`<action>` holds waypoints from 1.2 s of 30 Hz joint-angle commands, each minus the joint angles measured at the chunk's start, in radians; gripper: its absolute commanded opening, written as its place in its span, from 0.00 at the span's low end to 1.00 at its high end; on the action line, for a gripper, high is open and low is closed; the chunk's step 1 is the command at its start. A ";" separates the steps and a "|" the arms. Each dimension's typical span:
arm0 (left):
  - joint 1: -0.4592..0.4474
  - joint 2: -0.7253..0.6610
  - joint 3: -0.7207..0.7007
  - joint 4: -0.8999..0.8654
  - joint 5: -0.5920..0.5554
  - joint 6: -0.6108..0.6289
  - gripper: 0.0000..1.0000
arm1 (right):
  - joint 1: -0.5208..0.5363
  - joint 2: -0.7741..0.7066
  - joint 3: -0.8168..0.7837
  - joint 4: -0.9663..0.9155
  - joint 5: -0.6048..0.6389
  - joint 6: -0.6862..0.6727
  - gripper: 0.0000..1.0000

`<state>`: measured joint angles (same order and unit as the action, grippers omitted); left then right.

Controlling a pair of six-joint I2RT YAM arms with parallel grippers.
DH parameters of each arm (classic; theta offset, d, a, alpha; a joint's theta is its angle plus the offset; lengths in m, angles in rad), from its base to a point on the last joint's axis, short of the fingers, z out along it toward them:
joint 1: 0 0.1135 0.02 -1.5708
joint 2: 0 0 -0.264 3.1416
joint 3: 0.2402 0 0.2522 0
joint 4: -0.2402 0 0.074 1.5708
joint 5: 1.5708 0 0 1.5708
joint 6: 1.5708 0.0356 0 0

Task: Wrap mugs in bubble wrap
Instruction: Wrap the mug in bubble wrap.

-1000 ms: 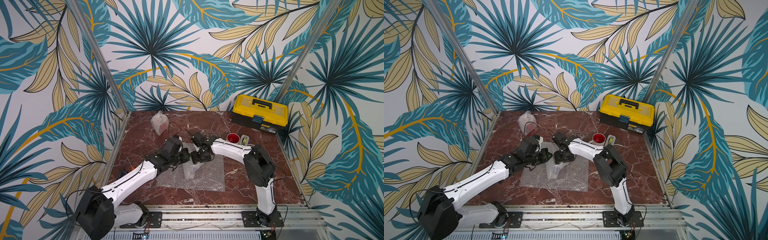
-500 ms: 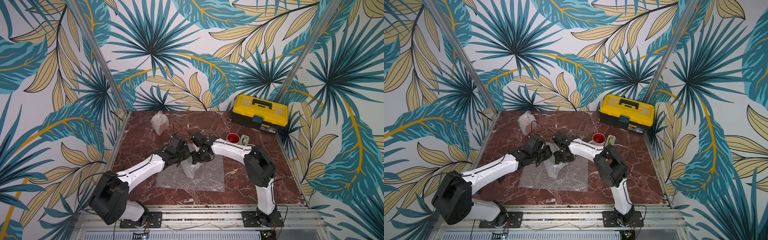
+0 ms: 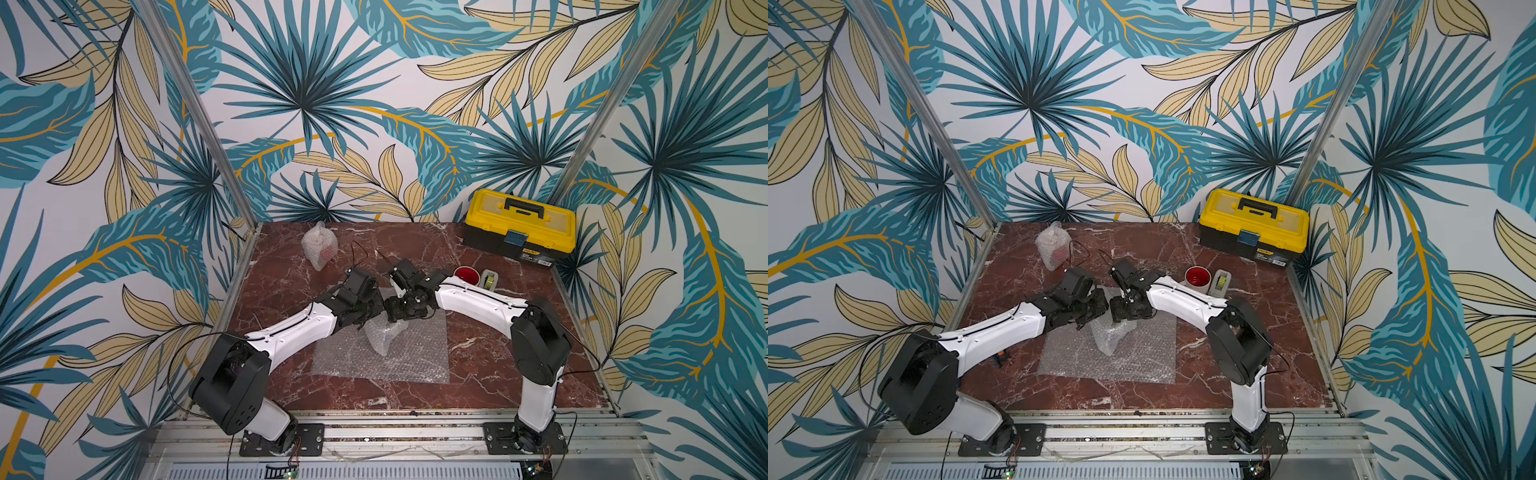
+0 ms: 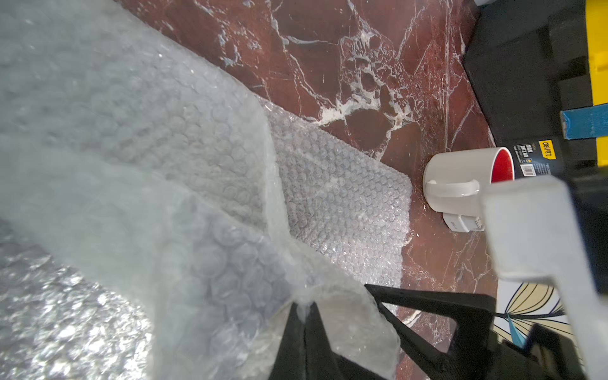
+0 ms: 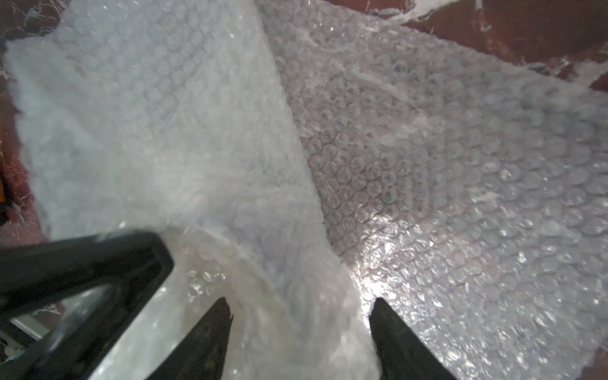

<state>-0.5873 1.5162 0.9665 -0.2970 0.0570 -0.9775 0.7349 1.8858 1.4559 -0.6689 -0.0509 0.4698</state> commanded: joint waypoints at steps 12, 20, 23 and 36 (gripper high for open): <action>0.001 0.067 0.072 0.007 0.023 -0.004 0.00 | -0.009 -0.207 -0.188 0.208 -0.026 0.025 0.74; 0.000 0.070 0.079 0.007 0.028 -0.006 0.00 | -0.009 -0.154 -0.187 0.255 -0.070 0.041 0.75; 0.000 0.071 0.080 0.007 0.030 -0.006 0.00 | -0.009 -0.112 -0.170 0.253 -0.061 0.041 0.75; 0.003 0.036 0.079 0.007 0.027 -0.021 0.00 | -0.010 0.014 -0.179 0.285 -0.040 0.066 0.73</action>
<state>-0.5827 1.5784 1.0130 -0.2958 0.0788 -0.9874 0.7223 1.8576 1.2900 -0.3725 -0.1131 0.5232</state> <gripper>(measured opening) 0.048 0.736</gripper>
